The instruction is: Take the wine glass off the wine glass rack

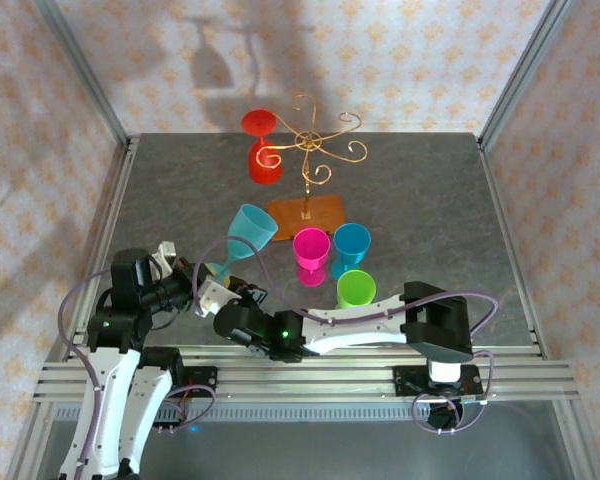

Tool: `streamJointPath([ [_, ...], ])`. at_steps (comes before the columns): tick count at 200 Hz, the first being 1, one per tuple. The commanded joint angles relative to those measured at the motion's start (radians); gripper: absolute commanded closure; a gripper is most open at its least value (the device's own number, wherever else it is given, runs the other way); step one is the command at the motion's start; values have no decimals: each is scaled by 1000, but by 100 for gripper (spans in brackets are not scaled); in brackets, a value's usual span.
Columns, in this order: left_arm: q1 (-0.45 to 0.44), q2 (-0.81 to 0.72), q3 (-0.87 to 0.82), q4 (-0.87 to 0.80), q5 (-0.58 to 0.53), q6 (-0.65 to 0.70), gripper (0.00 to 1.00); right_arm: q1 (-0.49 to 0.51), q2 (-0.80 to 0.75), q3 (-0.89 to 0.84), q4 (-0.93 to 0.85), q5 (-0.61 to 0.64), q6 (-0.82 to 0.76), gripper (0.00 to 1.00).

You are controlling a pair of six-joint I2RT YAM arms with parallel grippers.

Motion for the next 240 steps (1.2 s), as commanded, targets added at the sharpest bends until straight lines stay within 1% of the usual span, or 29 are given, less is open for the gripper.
streamJointPath([
  [1,-3,-19,-33,34,-47,33,100,22,-87,37,38,5,42,79],
  [52,-3,-34,-55,89,-41,21,100,22,-152,38,-57,4,133,70],
  [84,-3,-46,-68,128,-45,17,100,22,-213,47,-167,-4,226,69],
  [111,-4,-48,-91,173,-46,2,100,22,-272,41,-214,-23,288,68],
  [148,-2,-47,-126,240,-41,-16,100,22,-310,95,-317,-36,348,66],
  [158,-2,-44,-137,259,-41,-20,100,21,-327,105,-333,-47,362,63],
  [176,-3,-37,-150,283,-34,-22,100,22,-350,144,-388,-82,388,59],
  [192,-3,-40,-159,294,-32,-22,100,19,-353,209,-463,-113,414,53],
  [207,-3,-51,-167,297,-28,-21,100,-9,-339,305,-575,-202,471,46],
  [222,-3,-65,-180,303,-25,-25,100,-56,-310,414,-711,-299,551,44],
  [240,-3,-88,-199,318,-18,-39,100,-89,-298,483,-774,-362,583,42],
])
